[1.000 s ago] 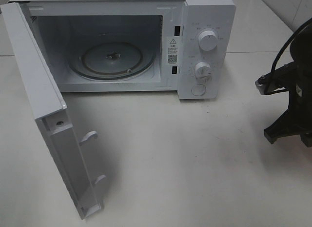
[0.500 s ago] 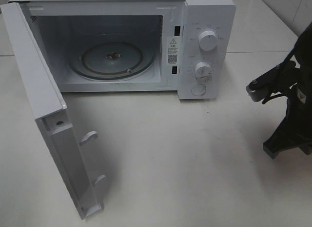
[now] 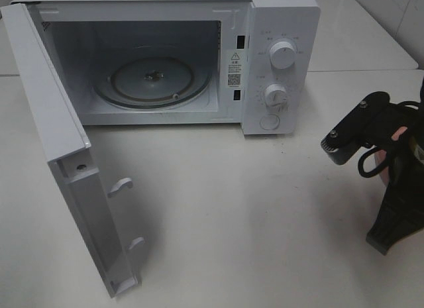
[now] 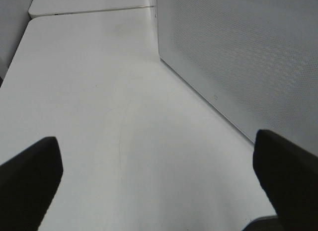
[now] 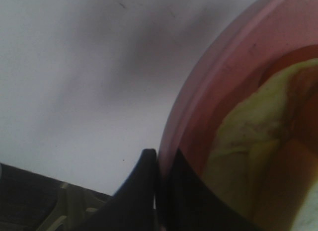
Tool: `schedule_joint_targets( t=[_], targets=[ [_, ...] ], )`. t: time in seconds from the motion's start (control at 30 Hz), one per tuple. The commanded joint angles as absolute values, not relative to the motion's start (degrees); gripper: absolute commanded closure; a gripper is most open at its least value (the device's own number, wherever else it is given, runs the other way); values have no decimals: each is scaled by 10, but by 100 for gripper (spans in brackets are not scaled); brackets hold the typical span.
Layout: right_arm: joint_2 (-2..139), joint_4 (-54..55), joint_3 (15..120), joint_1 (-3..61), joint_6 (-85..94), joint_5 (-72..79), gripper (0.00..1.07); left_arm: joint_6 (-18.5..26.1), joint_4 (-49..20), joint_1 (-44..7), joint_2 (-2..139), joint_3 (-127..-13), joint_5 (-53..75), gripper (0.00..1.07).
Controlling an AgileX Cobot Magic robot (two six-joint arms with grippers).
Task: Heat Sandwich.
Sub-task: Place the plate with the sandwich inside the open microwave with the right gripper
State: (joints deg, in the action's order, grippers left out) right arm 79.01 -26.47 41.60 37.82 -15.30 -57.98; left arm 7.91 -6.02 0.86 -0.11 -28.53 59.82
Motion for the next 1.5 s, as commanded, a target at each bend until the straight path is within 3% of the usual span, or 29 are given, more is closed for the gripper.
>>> schedule_joint_targets(
  t=[0.03,0.83,1.5],
  targets=[
    [777,-276,413,406,-138,-596,107,75,-62,10,-1,-285,591,5],
    [767,-265,413,557,0,-590,107,75,-62,10,-1,-285,591,5],
    [767,-264,413,568,219,-537,107,75,-62,10,-1,-285,591,5]
  ],
)
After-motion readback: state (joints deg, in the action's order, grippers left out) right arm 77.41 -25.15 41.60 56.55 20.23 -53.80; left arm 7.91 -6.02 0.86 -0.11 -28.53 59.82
